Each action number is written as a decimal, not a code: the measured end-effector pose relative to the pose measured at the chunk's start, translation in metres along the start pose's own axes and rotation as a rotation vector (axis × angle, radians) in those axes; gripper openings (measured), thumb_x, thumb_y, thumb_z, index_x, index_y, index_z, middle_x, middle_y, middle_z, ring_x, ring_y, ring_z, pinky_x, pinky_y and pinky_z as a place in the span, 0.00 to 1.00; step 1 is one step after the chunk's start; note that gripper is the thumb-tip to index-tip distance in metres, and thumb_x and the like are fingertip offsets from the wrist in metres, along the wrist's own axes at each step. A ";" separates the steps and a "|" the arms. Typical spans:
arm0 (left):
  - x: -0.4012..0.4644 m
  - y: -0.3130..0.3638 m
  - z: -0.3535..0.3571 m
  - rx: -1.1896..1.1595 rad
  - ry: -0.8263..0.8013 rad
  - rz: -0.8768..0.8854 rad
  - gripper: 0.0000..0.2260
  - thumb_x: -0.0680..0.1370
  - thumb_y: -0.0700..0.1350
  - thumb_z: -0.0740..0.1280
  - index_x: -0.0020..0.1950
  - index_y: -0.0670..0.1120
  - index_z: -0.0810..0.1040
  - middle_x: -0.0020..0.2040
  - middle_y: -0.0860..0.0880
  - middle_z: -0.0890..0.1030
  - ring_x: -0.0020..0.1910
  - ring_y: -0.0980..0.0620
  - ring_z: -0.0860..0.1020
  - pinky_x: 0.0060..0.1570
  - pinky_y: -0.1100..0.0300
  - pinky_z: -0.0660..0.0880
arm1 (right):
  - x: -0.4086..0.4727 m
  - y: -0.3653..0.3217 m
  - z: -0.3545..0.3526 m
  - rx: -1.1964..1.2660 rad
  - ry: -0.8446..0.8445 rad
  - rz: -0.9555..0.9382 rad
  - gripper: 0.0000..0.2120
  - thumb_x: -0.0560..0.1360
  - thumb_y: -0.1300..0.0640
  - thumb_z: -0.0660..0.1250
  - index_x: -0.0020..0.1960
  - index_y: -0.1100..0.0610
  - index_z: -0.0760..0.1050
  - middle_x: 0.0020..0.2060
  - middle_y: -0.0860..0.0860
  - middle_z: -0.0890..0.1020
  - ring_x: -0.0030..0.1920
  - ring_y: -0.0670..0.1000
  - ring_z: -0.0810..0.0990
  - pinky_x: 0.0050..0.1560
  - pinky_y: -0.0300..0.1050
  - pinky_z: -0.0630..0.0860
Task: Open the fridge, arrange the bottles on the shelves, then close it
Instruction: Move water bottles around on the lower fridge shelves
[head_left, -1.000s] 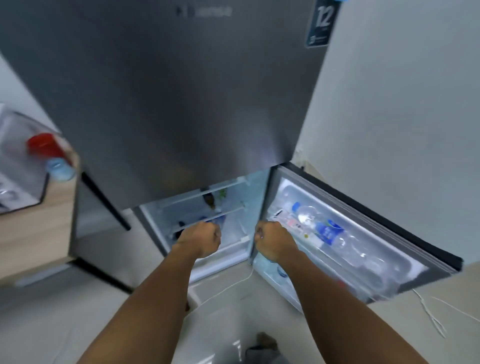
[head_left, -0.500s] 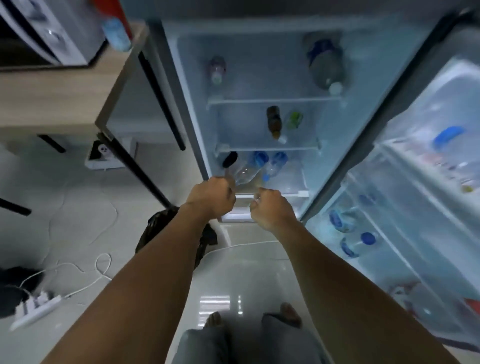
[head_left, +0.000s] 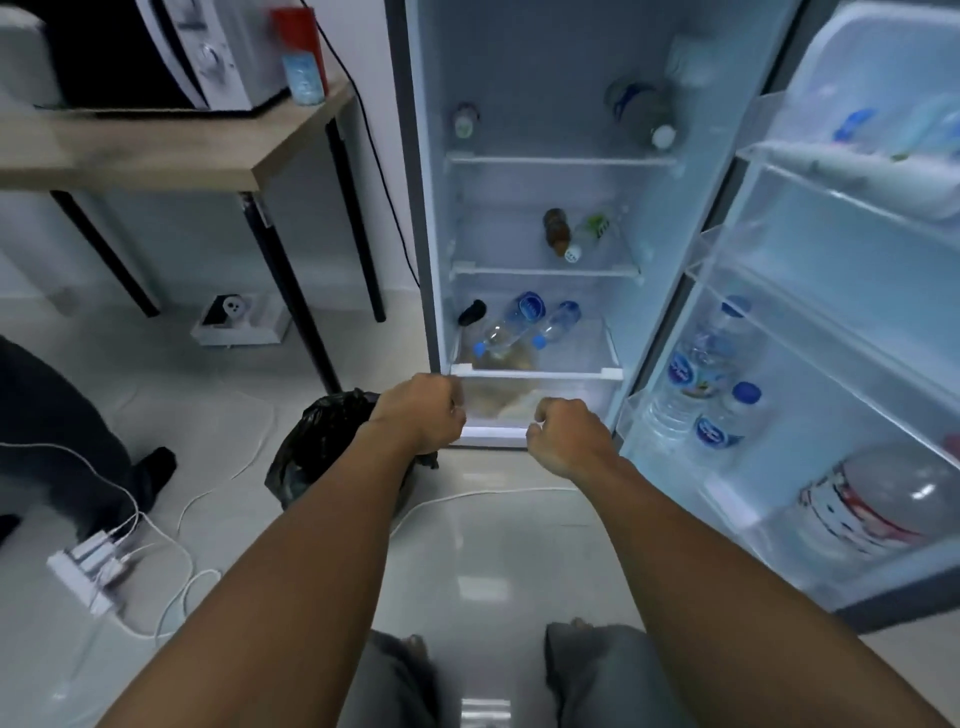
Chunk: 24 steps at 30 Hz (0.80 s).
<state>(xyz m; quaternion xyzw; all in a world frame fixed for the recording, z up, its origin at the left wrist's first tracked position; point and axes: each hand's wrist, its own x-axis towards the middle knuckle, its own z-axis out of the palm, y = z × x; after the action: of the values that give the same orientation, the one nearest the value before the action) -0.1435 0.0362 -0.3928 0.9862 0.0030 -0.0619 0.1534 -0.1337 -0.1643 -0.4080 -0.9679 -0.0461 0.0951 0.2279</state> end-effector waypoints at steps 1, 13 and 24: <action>-0.005 0.001 -0.002 0.001 0.014 -0.001 0.13 0.76 0.51 0.61 0.57 0.53 0.77 0.57 0.50 0.80 0.55 0.46 0.78 0.50 0.53 0.75 | -0.004 -0.002 -0.005 -0.004 0.013 -0.010 0.14 0.78 0.52 0.61 0.60 0.56 0.77 0.58 0.56 0.79 0.55 0.59 0.79 0.48 0.44 0.72; -0.056 0.021 -0.040 0.024 0.112 -0.017 0.12 0.78 0.50 0.62 0.59 0.51 0.78 0.58 0.49 0.80 0.56 0.47 0.77 0.46 0.56 0.70 | -0.039 -0.022 -0.065 -0.005 0.100 -0.041 0.10 0.73 0.56 0.63 0.51 0.59 0.78 0.47 0.55 0.78 0.46 0.58 0.79 0.42 0.44 0.72; -0.052 -0.011 -0.035 -0.042 0.159 -0.080 0.10 0.76 0.50 0.62 0.55 0.51 0.79 0.55 0.50 0.82 0.53 0.49 0.78 0.49 0.54 0.75 | -0.009 -0.040 -0.060 -0.002 0.095 -0.109 0.08 0.71 0.59 0.62 0.45 0.60 0.78 0.41 0.57 0.80 0.40 0.57 0.79 0.38 0.44 0.73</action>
<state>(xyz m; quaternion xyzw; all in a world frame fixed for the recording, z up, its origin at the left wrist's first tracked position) -0.1916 0.0579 -0.3567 0.9837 0.0557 0.0105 0.1709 -0.1321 -0.1555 -0.3362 -0.9677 -0.0879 0.0366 0.2336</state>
